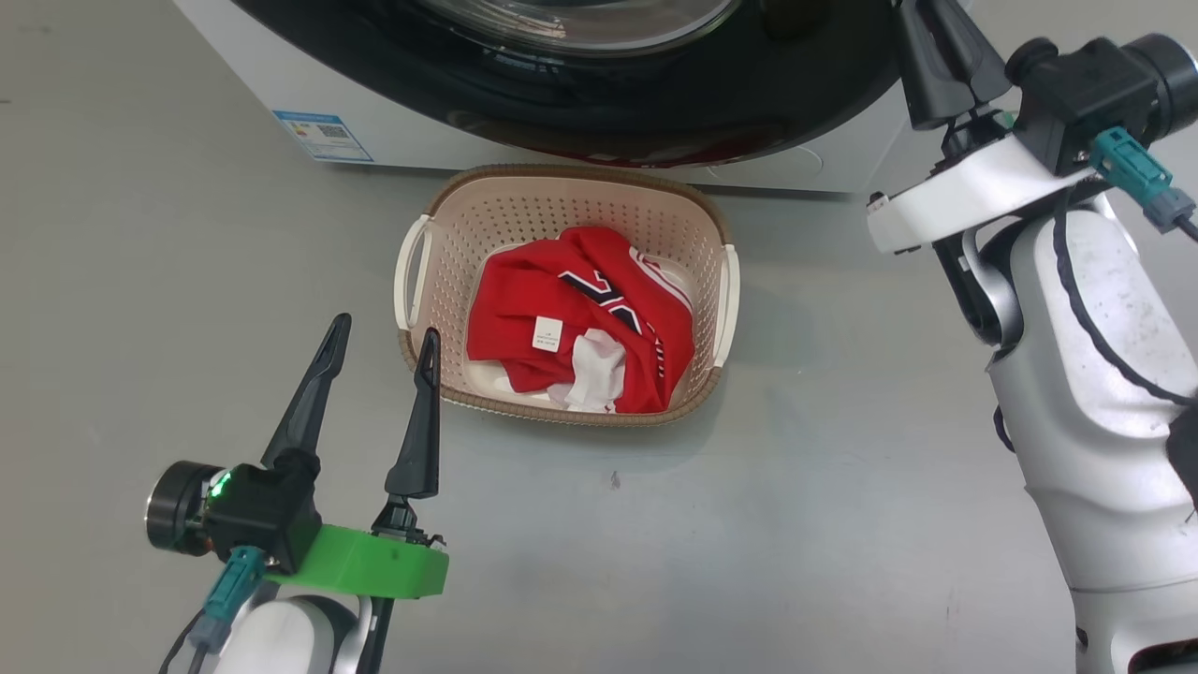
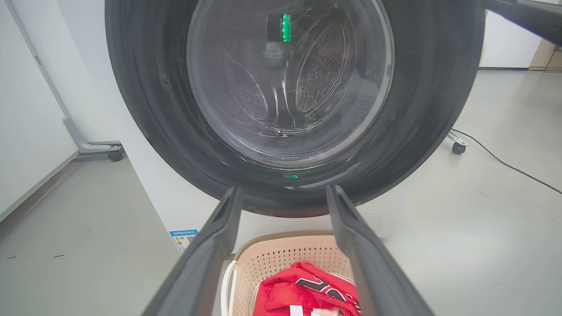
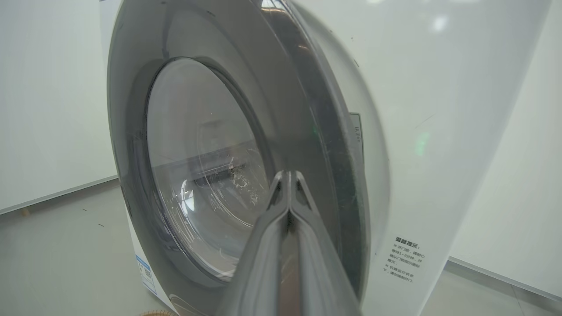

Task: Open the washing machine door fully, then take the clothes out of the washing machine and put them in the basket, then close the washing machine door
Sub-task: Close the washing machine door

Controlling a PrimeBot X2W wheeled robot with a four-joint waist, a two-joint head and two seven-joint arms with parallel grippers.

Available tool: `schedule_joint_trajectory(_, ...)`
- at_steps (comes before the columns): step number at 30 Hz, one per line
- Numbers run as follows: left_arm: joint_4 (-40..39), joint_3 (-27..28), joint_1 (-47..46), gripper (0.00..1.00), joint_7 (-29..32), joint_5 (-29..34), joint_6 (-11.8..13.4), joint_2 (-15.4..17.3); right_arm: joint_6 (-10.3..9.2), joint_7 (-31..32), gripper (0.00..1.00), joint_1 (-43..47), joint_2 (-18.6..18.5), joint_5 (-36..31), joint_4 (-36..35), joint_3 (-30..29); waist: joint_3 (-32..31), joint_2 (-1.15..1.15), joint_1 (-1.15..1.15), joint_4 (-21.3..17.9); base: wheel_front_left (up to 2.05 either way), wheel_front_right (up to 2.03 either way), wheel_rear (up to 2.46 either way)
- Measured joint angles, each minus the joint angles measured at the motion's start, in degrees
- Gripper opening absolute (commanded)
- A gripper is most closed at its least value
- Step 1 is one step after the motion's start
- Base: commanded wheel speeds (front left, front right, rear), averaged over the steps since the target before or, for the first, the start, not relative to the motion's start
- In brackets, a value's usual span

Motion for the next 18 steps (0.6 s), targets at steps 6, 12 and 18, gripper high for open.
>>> schedule_joint_trajectory(6,1.16,-0.21,-0.98,1.00,-0.78,0.00,0.00,-0.33,0.34,0.73,0.00,-4.76,-0.20,0.23,3.00,0.11,1.69,0.00,0.00,1.69,0.00,0.00,0.00)
schedule_joint_trajectory(12,2.19,-0.42,-2.32,1.00,-1.35,-0.01,-0.01,-0.66,0.56,0.73,0.00,-7.85,-0.67,1.25,6.15,0.00,2.85,0.00,0.00,2.83,0.00,0.00,0.00)
schedule_joint_trajectory(18,3.15,-0.85,-2.75,1.00,-1.86,-0.01,-0.01,-1.10,0.76,0.71,0.00,-10.50,-1.02,2.04,9.26,-0.10,3.25,0.00,0.00,3.41,0.00,0.00,0.00)
